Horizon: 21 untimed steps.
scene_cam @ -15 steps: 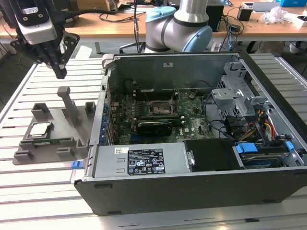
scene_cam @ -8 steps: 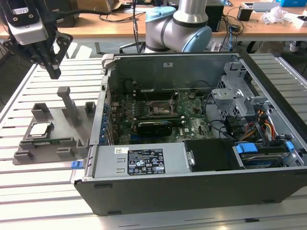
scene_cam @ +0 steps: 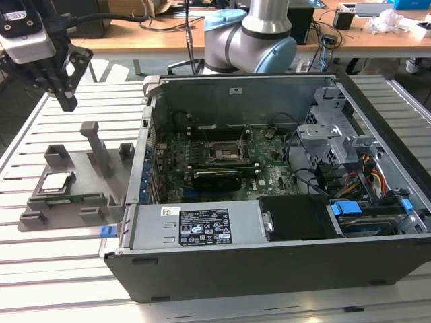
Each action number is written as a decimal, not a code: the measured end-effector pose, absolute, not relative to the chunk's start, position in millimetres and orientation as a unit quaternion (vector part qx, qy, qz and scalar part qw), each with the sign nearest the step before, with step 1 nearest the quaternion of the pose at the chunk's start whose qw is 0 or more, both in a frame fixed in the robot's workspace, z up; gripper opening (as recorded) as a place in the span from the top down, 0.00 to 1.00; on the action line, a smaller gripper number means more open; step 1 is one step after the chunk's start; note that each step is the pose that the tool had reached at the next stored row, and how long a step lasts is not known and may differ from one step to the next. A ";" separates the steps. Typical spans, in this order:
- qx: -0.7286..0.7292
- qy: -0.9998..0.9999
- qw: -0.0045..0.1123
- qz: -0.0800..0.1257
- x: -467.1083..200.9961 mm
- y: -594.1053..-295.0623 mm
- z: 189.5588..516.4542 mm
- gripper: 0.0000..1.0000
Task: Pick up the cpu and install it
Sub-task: 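Reach for the cpu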
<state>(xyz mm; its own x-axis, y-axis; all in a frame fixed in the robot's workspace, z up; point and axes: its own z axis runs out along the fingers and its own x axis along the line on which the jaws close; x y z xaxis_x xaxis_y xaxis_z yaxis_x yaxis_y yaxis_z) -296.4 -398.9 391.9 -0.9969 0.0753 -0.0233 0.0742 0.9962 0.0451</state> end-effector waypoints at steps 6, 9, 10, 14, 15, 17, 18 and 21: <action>0.037 0.999 0.013 0.022 -309.3 -398.9 391.6 0.89; 0.037 0.999 0.012 0.022 -314.6 -398.9 391.6 0.89; 0.037 0.999 0.013 0.022 -316.3 -398.9 391.5 0.89; 0.037 0.999 0.012 0.022 -322.9 -398.8 391.4 0.89; 0.037 0.999 0.012 0.022 -323.9 -398.8 391.4 0.89; 0.037 0.999 0.012 0.022 -326.8 -398.8 391.4 0.89; 0.037 0.999 0.013 0.022 -327.6 -398.9 391.4 0.89; 0.037 0.999 0.012 0.022 -332.0 -398.8 391.3 0.89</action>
